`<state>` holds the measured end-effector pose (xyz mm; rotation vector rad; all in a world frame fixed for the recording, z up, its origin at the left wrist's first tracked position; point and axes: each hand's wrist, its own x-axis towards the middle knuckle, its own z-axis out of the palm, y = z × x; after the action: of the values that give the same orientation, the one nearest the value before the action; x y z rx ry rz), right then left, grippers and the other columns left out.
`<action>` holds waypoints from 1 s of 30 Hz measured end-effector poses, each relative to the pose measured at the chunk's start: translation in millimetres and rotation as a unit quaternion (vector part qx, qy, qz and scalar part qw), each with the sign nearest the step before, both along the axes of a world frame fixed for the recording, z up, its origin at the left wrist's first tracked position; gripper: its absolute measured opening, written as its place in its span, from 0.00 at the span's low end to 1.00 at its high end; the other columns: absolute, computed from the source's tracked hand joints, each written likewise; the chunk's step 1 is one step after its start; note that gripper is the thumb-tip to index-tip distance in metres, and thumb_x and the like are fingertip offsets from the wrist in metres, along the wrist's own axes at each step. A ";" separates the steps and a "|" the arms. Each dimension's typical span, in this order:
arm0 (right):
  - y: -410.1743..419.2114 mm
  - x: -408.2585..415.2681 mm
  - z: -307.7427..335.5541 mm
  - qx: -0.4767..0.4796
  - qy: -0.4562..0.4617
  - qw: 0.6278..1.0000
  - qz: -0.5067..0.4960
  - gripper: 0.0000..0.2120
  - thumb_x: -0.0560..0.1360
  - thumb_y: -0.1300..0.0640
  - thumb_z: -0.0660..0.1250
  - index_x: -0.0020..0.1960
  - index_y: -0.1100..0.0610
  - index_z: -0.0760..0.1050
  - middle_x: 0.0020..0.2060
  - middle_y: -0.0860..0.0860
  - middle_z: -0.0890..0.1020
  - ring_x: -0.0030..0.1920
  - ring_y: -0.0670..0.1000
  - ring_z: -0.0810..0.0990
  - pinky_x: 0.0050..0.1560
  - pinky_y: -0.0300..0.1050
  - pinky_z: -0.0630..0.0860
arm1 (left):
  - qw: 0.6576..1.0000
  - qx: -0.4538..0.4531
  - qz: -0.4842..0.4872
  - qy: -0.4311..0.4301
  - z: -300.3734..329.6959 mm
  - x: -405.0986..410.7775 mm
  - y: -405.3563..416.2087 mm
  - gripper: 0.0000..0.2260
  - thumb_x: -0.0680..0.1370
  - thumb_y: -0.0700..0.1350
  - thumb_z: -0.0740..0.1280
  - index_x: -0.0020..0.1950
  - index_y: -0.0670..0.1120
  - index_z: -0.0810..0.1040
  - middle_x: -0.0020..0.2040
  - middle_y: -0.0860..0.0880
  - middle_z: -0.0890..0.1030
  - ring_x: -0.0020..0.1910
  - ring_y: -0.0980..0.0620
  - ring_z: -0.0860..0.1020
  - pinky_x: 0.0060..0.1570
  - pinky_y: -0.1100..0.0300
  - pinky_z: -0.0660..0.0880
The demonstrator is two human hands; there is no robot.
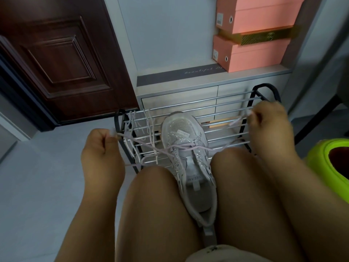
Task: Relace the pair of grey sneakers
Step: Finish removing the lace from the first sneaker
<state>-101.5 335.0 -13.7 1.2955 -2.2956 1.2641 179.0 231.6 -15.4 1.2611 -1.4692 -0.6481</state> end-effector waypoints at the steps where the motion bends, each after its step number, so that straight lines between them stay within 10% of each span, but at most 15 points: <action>1: 1.8 -4.6 3.6 0.000 -0.012 1.000 0.000 0.10 0.77 0.59 0.61 0.38 0.60 0.71 0.39 0.52 0.70 0.38 0.50 0.66 0.34 0.42 0.53 | 1.000 0.007 -0.006 0.015 -0.1 -0.2 1.0 0.12 0.81 0.52 0.58 0.38 0.54 0.72 0.31 0.53 0.72 0.25 0.64 0.69 0.27 0.63 0.67; 4: 8.2 3.5 10.4 0.044 -0.062 0.984 0.160 0.10 0.71 0.63 0.65 0.32 0.57 0.71 0.32 0.50 0.73 0.34 0.46 0.71 0.35 0.38 0.64 | 0.997 0.036 -0.064 0.027 1.7 -7.3 5.3 0.12 0.80 0.52 0.59 0.38 0.56 0.76 0.36 0.53 0.79 0.32 0.68 0.74 0.35 0.62 0.69; 7: 9.6 30.7 10.8 0.175 -0.087 0.922 0.334 0.07 0.70 0.59 0.69 0.33 0.56 0.76 0.33 0.49 0.77 0.35 0.44 0.75 0.39 0.37 0.69 | 0.950 0.113 -0.185 0.224 12.2 -18.1 10.5 0.15 0.80 0.49 0.57 0.37 0.52 0.78 0.41 0.49 0.84 0.46 0.53 0.83 0.50 0.53 0.78; 13: -5.2 51.5 11.2 0.121 -0.005 0.940 0.319 0.03 0.74 0.53 0.68 0.45 0.51 0.78 0.38 0.46 0.78 0.41 0.43 0.74 0.41 0.37 0.70 | 0.885 0.174 -0.213 0.376 34.2 -23.8 14.0 0.16 0.84 0.45 0.51 0.37 0.48 0.68 0.27 0.52 0.69 0.23 0.55 0.67 0.27 0.59 0.75; 19: -23.4 62.5 -1.0 0.183 0.123 0.941 0.259 0.10 0.72 0.52 0.68 0.52 0.53 0.76 0.47 0.50 0.74 0.51 0.51 0.72 0.46 0.43 0.67 | 0.892 0.190 -0.236 0.335 48.8 -19.1 16.6 0.16 0.83 0.45 0.52 0.35 0.49 0.65 0.26 0.53 0.64 0.20 0.58 0.61 0.15 0.69 0.59; 23: -27.0 68.7 0.9 0.226 0.123 0.929 0.266 0.06 0.71 0.52 0.68 0.42 0.52 0.72 0.46 0.49 0.72 0.52 0.51 0.71 0.46 0.41 0.66 | 0.905 0.240 -0.270 0.227 40.8 -34.1 24.6 0.15 0.82 0.44 0.56 0.36 0.47 0.72 0.27 0.48 0.72 0.23 0.52 0.72 0.24 0.60 0.72; 27: -31.4 65.6 20.1 0.256 -0.042 0.904 0.340 0.16 0.69 0.58 0.69 0.28 0.50 0.66 0.33 0.47 0.70 0.36 0.46 0.73 0.39 0.41 0.68 | 0.950 0.170 -0.258 -0.044 22.8 -45.8 28.8 0.12 0.81 0.48 0.59 0.42 0.51 0.80 0.36 0.57 0.82 0.35 0.62 0.80 0.35 0.68 0.75; 30: -31.3 60.2 32.7 0.215 -0.269 0.869 0.356 0.12 0.70 0.60 0.70 0.30 0.54 0.71 0.27 0.47 0.70 0.29 0.42 0.68 0.34 0.39 0.64 | 0.949 0.122 -0.277 -0.092 20.3 -49.8 28.5 0.10 0.80 0.50 0.61 0.44 0.59 0.81 0.41 0.62 0.82 0.40 0.64 0.79 0.41 0.64 0.75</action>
<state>-41.3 303.7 19.1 2.3680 -2.6812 1.5138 129.2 260.1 4.9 1.1102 -1.9718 -1.1361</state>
